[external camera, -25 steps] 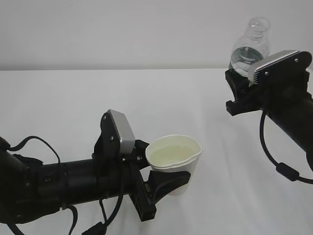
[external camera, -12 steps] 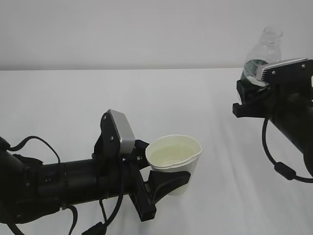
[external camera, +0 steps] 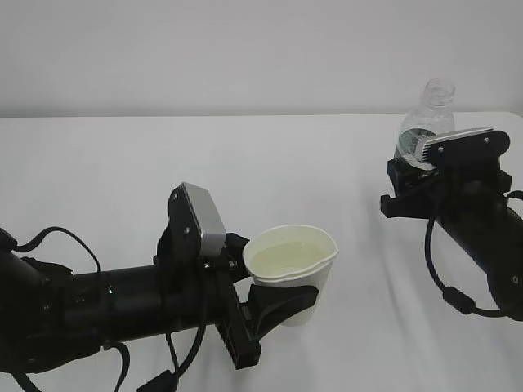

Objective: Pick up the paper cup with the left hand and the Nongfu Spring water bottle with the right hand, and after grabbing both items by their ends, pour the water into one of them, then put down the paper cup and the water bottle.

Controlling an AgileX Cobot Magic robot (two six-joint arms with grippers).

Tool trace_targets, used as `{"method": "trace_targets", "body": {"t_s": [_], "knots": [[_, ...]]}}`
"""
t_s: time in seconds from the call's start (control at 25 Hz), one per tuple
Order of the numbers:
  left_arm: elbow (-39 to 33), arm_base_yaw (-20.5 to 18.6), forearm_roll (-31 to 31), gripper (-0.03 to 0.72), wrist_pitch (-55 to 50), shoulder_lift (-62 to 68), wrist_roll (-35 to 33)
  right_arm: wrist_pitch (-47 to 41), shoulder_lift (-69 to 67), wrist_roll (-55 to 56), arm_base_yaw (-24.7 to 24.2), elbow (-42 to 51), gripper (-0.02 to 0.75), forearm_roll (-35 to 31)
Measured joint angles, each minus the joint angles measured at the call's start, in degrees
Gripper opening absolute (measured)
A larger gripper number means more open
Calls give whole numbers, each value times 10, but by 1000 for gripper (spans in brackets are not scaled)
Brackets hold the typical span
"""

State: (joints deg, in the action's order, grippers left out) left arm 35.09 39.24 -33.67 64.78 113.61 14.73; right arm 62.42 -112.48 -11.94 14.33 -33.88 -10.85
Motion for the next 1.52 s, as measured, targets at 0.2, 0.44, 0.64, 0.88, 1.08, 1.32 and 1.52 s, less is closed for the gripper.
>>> {"method": "trace_targets", "body": {"t_s": [0.2, 0.44, 0.64, 0.88, 1.08, 1.32, 1.52], "knots": [[0, 0, 0, 423, 0, 0, 0, -4, -21, 2, 0, -14, 478, -5], [0, 0, 0, 423, 0, 0, 0, -10, -43, 29, 0, -21, 478, -6], [0, 0, 0, 423, 0, 0, 0, -10, -53, 55, 0, -22, 478, -7], [0, 0, 0, 423, 0, 0, 0, -13, -74, 60, 0, -34, 478, -7], [0, 0, 0, 423, 0, 0, 0, -27, -75, 61, 0, -35, 478, -8], [0, 0, 0, 423, 0, 0, 0, -36, -77, 61, 0, -35, 478, -14], [0, 0, 0, 422, 0, 0, 0, -39, -77, 61, 0, -36, 478, -15]]}}
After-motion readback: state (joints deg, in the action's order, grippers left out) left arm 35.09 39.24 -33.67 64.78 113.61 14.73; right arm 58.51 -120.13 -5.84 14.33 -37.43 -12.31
